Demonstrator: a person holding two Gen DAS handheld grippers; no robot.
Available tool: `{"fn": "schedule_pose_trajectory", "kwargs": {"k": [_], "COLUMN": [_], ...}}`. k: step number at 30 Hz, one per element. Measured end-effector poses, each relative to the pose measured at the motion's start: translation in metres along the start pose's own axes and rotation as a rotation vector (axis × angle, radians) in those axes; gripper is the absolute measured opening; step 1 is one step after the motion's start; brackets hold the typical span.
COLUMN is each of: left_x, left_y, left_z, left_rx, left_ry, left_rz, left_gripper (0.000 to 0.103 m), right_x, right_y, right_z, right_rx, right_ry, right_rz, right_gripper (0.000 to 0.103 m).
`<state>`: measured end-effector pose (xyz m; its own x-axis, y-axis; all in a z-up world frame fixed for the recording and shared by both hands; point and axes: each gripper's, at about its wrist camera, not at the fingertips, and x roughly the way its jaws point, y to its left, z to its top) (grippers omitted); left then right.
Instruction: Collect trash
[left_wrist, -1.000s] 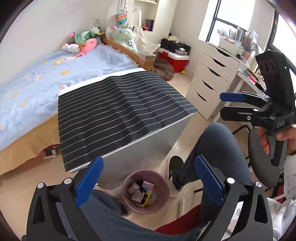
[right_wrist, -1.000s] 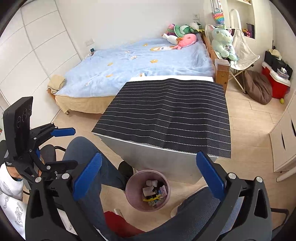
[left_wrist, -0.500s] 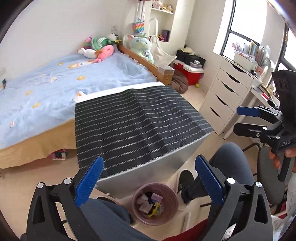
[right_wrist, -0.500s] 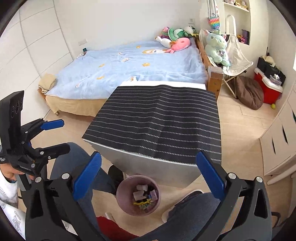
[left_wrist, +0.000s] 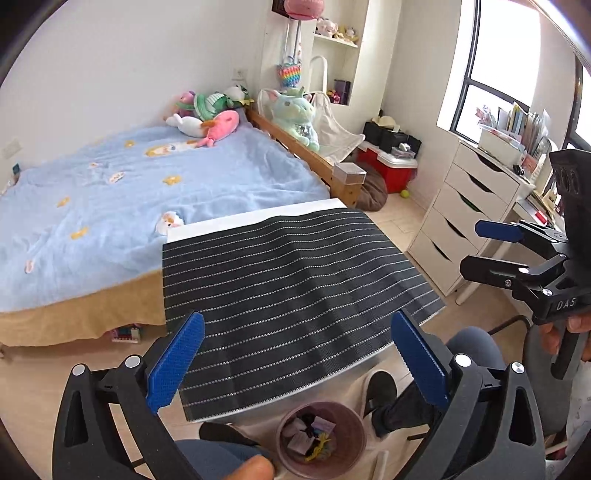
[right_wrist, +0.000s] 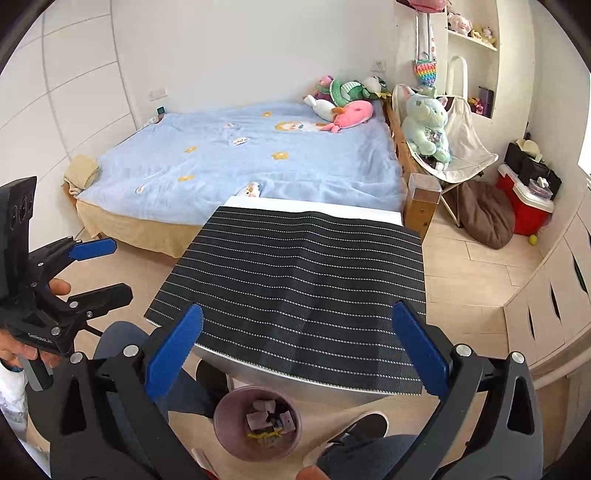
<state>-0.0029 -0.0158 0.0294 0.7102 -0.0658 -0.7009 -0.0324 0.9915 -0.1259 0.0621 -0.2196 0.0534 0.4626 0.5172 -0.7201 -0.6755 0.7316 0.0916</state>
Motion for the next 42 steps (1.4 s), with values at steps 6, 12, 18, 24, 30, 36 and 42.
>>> {"fn": "schedule_pose_trajectory", "kwargs": {"k": [6,12,18,24,30,36,42], "left_x": [0.014,0.018,0.024,0.027,0.025,0.023,0.024], "left_y": [0.004,0.01,0.01,0.01,0.012,0.013,0.013], "left_z": [0.006,0.011,0.013,0.014,0.015,0.014,0.013], "left_rx": [-0.022,-0.05,-0.044,-0.045,-0.048,-0.05,-0.051], "left_ry": [0.015,-0.001,0.019,0.026,0.027,0.027,0.03], "left_rz": [-0.026,0.003,0.004,0.004,-0.001,0.0,0.001], "left_gripper": [0.097,0.097,0.097,0.097,0.097,0.097,0.097], "right_x": [0.016,0.024,0.029,0.03,0.033,0.033,0.033], "right_y": [0.0,-0.004,-0.007,-0.007,-0.007,-0.006,-0.004], "right_z": [0.005,0.008,0.01,0.011,0.012,0.013,0.013], "right_rx": [-0.001,0.009,0.015,0.014,0.008,0.003,0.002], "right_ry": [0.024,0.036,0.04,0.043,0.044,0.043,0.045], "right_rz": [0.013,0.013,0.018,0.015,0.008,0.008,0.007], "right_gripper": [0.1,0.1,0.1,0.1,0.1,0.1,0.1]}}
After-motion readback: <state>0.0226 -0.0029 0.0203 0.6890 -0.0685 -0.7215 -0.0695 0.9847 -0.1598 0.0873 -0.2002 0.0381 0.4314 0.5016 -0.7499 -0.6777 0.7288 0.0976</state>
